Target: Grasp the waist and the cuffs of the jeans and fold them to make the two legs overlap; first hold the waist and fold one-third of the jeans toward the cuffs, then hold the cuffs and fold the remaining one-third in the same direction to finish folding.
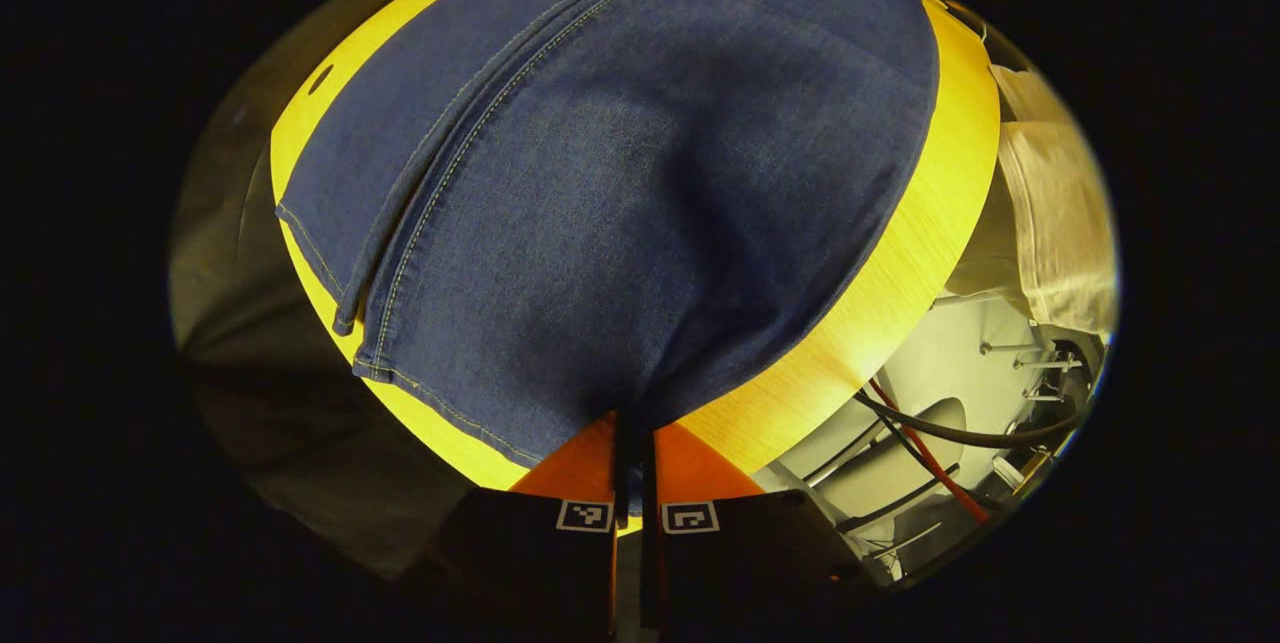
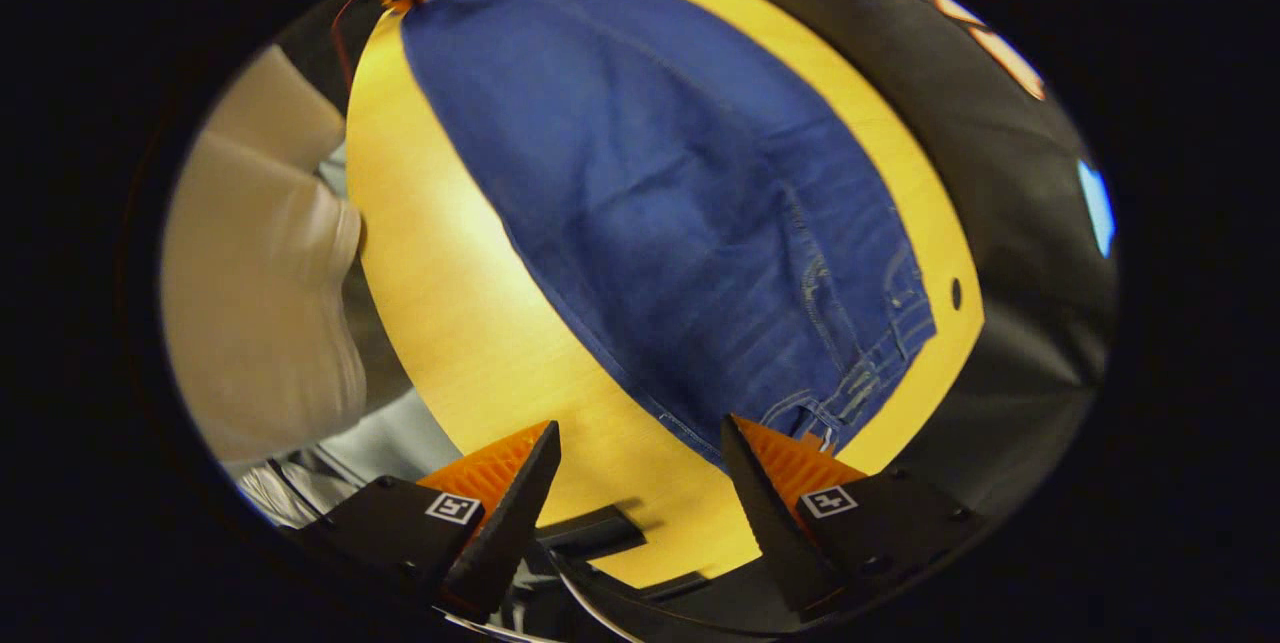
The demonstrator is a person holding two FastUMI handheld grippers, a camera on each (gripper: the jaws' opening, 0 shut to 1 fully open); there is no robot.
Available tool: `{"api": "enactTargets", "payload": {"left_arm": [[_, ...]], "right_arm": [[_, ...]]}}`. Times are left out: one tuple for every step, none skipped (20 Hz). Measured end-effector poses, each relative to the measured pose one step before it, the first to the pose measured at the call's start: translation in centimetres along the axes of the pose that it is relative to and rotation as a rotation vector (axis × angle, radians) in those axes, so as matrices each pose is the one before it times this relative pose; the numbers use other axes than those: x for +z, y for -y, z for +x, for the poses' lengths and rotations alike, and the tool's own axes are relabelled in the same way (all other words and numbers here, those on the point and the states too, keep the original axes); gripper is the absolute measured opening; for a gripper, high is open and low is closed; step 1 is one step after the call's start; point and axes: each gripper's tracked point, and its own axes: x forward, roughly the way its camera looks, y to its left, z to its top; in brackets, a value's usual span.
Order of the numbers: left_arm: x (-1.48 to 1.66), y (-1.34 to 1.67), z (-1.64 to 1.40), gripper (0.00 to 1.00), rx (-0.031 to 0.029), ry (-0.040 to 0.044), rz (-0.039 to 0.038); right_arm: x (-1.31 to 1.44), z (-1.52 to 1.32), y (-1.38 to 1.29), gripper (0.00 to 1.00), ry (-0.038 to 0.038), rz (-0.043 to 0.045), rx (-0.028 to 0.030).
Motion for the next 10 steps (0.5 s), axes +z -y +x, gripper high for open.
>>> {"api": "enactTargets", "payload": {"left_arm": [[-0.043, 0.024, 0.015, 0.04, 0.00090, -0.00690, -0.00193], [-0.013, 0.036, -0.044, 0.04, 0.00131, -0.00648, -0.00265], [-0.057, -0.056, 0.038, 0.04, 0.00174, -0.00612, 0.00199], [-0.040, -0.066, 0.070, 0.04, 0.00203, -0.00666, 0.00567], [0.022, 0.013, -0.012, 0.04, 0.00227, -0.00809, 0.00287], [0.015, 0.026, -0.056, 0.04, 0.00190, -0.00873, -0.00004], [-0.033, -0.010, 0.022, 0.04, 0.00056, -0.00709, -0.00198], [0.035, 0.011, 0.000, 0.04, -0.00066, -0.00605, -0.00077], [0.005, -0.041, 0.033, 0.04, -0.00119, -0.00427, -0.00111], [0.035, 0.039, 0.001, 0.04, -0.00096, -0.00485, -0.00266]], "right_arm": [[-0.114, 0.955, 0.297, 1.00, -0.02448, -0.02172, 0.01509], [-0.019, 0.672, 0.196, 1.00, -0.02294, -0.00692, 0.01277], [0.084, 0.858, 0.338, 0.99, -0.01826, -0.00214, 0.01130], [0.074, 0.499, 0.260, 1.00, -0.01237, -0.00369, 0.00823], [-0.171, 0.519, 0.338, 1.00, -0.01789, -0.00248, 0.01043], [-0.217, 0.453, 0.004, 1.00, -0.01736, -0.00168, 0.02227], [-0.530, 0.537, 0.090, 1.00, -0.00941, -0.00006, 0.01840], [0.049, 0.375, 0.040, 0.99, -0.00500, -0.00331, 0.01237], [0.026, 0.205, -0.003, 0.97, -0.00513, -0.00311, 0.00975], [0.093, 0.286, 0.115, 0.92, -0.00604, -0.00475, 0.00475]]}}
